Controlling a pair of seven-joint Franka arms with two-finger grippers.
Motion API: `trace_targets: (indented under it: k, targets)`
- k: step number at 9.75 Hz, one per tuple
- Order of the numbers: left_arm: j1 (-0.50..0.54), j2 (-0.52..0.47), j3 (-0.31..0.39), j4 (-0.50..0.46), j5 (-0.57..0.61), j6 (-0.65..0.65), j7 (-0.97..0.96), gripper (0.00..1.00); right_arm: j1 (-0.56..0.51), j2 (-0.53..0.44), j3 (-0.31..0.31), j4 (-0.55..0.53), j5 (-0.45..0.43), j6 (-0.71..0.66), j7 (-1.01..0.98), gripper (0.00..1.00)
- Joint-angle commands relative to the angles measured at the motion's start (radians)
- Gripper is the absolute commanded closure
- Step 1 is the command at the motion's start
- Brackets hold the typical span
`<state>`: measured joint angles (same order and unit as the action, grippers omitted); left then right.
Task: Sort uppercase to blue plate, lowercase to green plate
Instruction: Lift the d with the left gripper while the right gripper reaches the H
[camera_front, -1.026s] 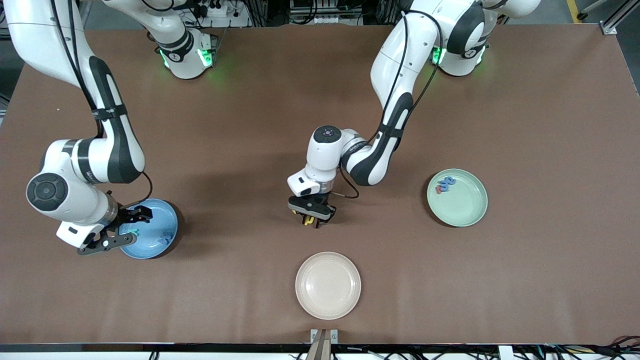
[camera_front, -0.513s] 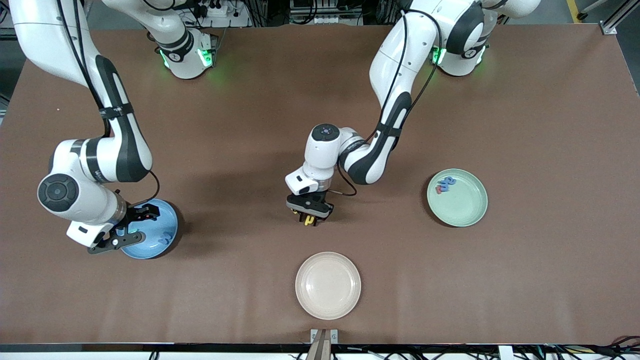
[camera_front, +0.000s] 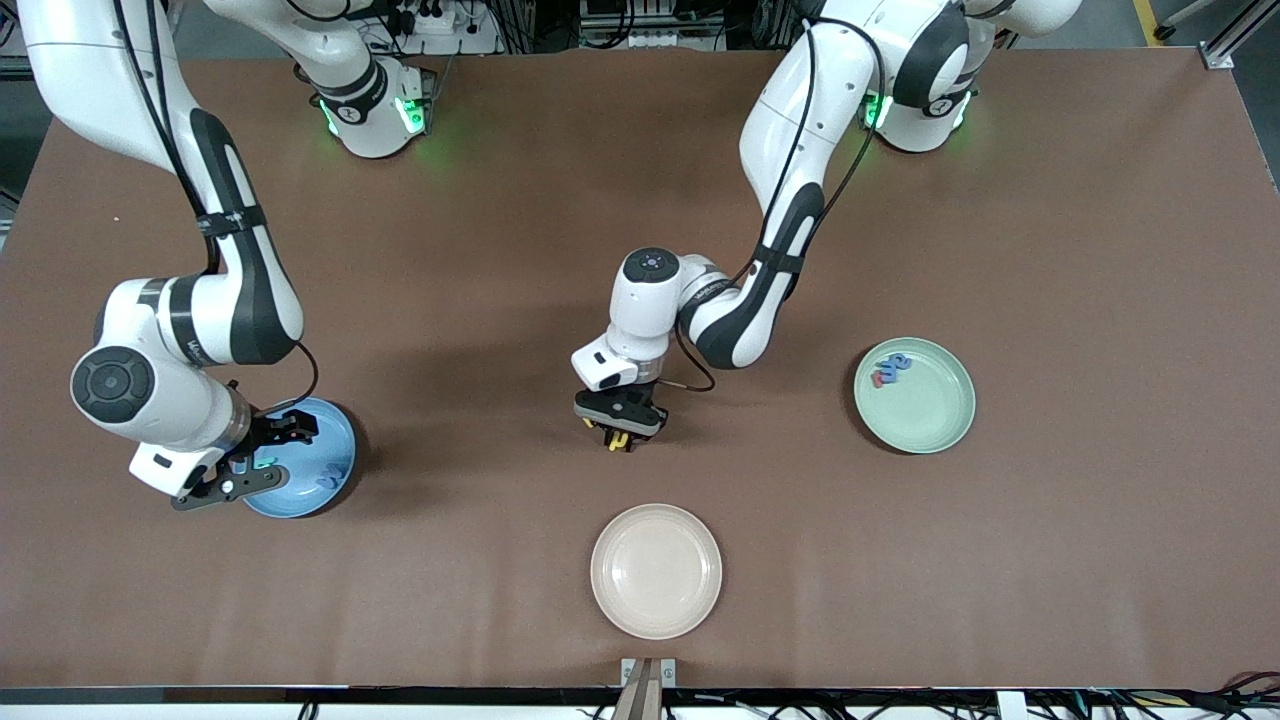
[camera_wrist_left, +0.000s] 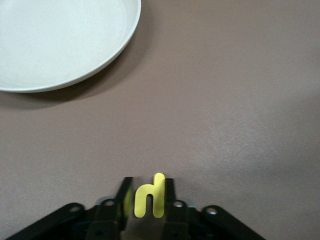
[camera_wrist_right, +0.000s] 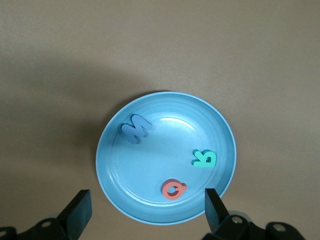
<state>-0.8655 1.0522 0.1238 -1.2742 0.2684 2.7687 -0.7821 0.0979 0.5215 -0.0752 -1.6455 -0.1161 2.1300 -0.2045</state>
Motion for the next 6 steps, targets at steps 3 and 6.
trace_targets:
  k: [3, 6]
  targets:
    - [-0.003, 0.019, -0.015, -0.013, 0.031, 0.009, -0.037, 0.83, -0.001, -0.006, 0.003, 0.007, 0.006, -0.015, 0.011, 0.00]
    - [0.006, -0.058, -0.016, -0.106, 0.029, -0.003, -0.026, 0.84, -0.001, -0.006, 0.005, 0.007, 0.006, -0.015, 0.013, 0.00]
